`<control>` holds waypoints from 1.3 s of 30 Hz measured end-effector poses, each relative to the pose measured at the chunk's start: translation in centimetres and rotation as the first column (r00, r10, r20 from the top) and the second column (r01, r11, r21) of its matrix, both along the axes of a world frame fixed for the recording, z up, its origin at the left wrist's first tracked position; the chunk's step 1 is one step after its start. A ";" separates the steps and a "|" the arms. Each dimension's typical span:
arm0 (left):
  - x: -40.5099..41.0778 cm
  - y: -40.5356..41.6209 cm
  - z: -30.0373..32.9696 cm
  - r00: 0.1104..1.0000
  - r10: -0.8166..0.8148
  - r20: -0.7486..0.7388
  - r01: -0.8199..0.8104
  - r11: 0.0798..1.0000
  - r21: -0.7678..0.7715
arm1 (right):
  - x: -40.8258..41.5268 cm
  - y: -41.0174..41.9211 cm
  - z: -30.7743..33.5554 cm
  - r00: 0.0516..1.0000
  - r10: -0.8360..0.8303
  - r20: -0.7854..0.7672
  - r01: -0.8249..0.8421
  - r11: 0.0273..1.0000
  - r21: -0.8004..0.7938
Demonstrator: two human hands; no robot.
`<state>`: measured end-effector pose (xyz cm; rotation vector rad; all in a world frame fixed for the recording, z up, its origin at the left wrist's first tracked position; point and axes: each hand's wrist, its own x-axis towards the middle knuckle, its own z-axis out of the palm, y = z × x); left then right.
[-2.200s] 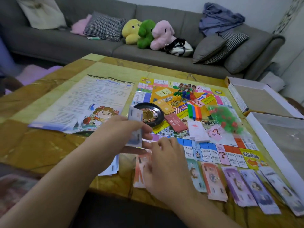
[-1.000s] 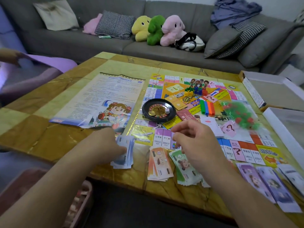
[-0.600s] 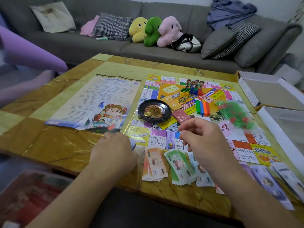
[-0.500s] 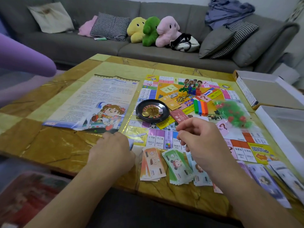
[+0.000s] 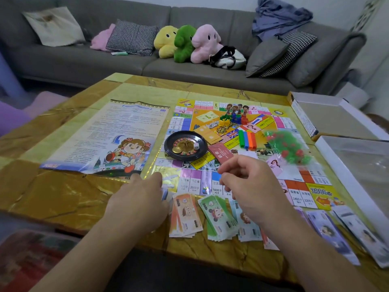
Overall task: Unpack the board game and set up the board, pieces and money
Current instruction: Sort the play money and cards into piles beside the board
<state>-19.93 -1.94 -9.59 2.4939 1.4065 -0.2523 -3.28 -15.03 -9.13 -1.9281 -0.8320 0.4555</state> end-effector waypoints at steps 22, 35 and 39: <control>-3.1 2.9 0.8 0.912 -0.409 -0.017 0.394 0.888 -0.239 | 0.2 -1.6 1.6 0.654 0.751 0.094 -0.446 0.483 -0.754; -2.9 2.8 1.1 0.909 -0.418 0.006 0.411 0.891 -0.195 | -0.6 -1.8 0.4 0.686 0.698 0.209 -0.363 0.575 -0.733; -3.0 2.5 1.7 0.908 -0.419 0.008 0.411 0.885 -0.220 | -0.6 -2.0 0.5 0.682 0.700 0.212 -0.349 0.566 -0.747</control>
